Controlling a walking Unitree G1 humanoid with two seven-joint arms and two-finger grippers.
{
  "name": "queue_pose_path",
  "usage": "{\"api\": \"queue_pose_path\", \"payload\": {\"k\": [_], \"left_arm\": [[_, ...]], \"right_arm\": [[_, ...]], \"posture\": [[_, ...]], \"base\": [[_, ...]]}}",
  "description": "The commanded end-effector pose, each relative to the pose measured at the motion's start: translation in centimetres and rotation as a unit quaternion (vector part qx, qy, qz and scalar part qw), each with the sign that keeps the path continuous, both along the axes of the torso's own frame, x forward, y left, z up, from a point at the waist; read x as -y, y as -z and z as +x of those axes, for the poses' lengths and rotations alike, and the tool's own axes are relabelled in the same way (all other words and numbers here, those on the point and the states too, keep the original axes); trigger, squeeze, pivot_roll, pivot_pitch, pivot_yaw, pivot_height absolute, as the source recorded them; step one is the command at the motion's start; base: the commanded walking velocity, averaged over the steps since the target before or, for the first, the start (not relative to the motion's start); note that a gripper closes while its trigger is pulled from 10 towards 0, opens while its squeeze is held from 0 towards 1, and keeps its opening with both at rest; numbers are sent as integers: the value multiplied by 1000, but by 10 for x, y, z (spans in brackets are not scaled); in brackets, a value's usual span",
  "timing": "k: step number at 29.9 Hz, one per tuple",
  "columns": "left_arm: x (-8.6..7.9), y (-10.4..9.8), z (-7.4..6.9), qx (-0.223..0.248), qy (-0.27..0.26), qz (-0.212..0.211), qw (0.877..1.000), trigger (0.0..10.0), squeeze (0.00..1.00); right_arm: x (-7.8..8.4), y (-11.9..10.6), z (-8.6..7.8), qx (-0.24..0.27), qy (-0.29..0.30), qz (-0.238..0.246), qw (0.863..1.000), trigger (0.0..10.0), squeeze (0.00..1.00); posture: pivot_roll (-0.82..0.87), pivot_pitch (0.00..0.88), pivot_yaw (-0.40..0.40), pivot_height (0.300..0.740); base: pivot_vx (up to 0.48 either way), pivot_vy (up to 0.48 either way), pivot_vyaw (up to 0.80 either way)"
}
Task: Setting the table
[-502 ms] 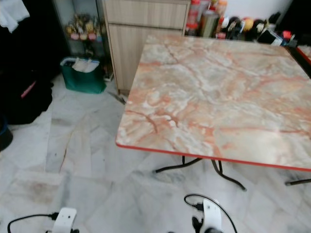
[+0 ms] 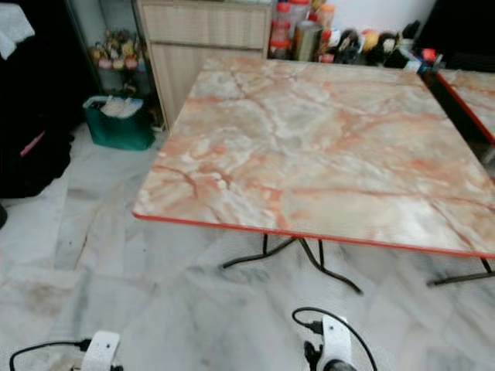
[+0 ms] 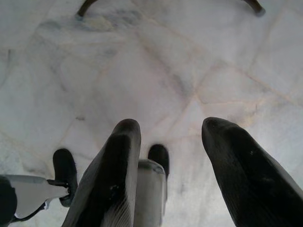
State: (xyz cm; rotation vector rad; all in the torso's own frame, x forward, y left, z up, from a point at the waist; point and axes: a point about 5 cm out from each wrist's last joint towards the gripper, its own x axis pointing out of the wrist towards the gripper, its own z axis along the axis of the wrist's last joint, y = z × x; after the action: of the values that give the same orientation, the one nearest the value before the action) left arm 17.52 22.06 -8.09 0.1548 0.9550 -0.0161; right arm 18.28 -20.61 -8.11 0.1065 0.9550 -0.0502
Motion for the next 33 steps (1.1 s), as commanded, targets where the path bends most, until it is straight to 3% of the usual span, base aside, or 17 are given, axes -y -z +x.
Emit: {"api": "queue_pose_path", "payload": {"k": [1,11,33], "left_arm": [[3,3,-5,-14,6,0,1000,10000,0],[3,3,-3,-14,3,-1,1000,10000,0],[3,2,-2,-16,3,-3,1000,10000,0]], "right_arm": [[4,1,-4,-7,9,-1,1000,10000,0],[4,1,-3,-3,10,0,1000,10000,0],[3,0,-1,-4,-6,-5,1000,10000,0]], "posture": [[29,130,-2,740],[23,145,2,740],[17,140,1,740]], "base": [[0,-352,0],[0,-346,0],[250,-310,39]]}}
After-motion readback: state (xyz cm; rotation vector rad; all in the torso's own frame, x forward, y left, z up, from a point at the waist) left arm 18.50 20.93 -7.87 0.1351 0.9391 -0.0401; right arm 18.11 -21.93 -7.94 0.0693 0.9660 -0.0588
